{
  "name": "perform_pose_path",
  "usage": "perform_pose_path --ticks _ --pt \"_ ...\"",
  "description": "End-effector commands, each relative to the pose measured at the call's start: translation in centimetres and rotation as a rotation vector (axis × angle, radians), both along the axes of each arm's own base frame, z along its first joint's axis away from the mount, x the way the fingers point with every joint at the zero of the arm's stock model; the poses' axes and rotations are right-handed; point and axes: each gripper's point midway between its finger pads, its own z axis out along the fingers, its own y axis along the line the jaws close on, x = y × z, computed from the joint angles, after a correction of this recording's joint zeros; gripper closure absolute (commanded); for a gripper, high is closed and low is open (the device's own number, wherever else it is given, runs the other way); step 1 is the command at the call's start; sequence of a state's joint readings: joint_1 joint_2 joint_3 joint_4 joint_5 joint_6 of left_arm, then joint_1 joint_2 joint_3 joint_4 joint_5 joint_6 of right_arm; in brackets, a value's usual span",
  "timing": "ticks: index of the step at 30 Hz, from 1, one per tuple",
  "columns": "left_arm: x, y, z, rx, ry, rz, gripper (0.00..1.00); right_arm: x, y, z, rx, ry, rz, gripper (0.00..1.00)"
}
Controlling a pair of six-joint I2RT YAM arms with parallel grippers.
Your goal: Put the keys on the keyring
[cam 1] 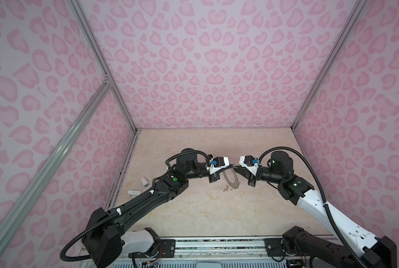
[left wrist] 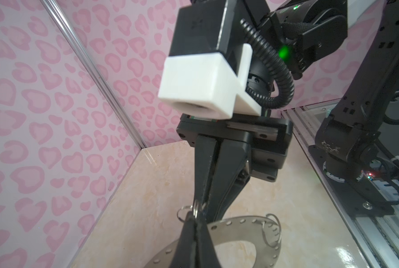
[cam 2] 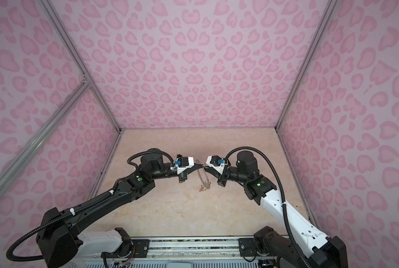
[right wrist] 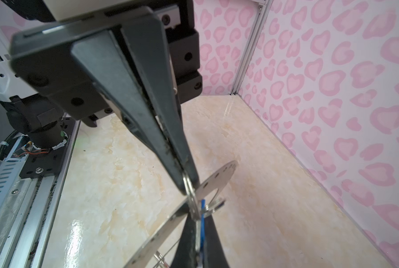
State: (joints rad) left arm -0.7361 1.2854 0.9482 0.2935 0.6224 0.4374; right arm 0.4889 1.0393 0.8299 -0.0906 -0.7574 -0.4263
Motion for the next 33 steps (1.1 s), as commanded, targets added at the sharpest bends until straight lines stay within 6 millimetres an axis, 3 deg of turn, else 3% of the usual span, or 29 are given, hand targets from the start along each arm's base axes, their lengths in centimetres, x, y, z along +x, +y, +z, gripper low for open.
perform_pose_path --ticks 1,7,12,19,23,33 --pt "1.5 0.0 2.3 -0.079 -0.074 0.073 0.97 -0.9 0.2 -1.5 -0.056 0.036 0.044 1.0" --pt "2.4 0.2 1.8 -0.076 -0.076 0.115 0.97 -1.1 0.5 -2.6 -0.126 0.036 0.057 1.0" --pt "2.4 0.2 1.4 -0.075 -0.065 0.117 0.97 -0.7 0.3 -1.8 -0.126 -0.013 0.035 0.99" --pt "1.7 0.2 1.3 -0.084 -0.053 0.083 0.97 -0.1 -1.4 -1.3 -0.114 -0.071 -0.046 0.72" --pt "1.1 0.1 1.6 -0.094 -0.043 0.046 0.97 -0.3 -2.3 -1.2 -0.112 -0.083 -0.076 0.68" --pt "0.0 -0.1 1.5 -0.089 -0.013 -0.018 0.97 -1.1 -2.9 3.7 0.039 -0.214 -0.107 0.71"
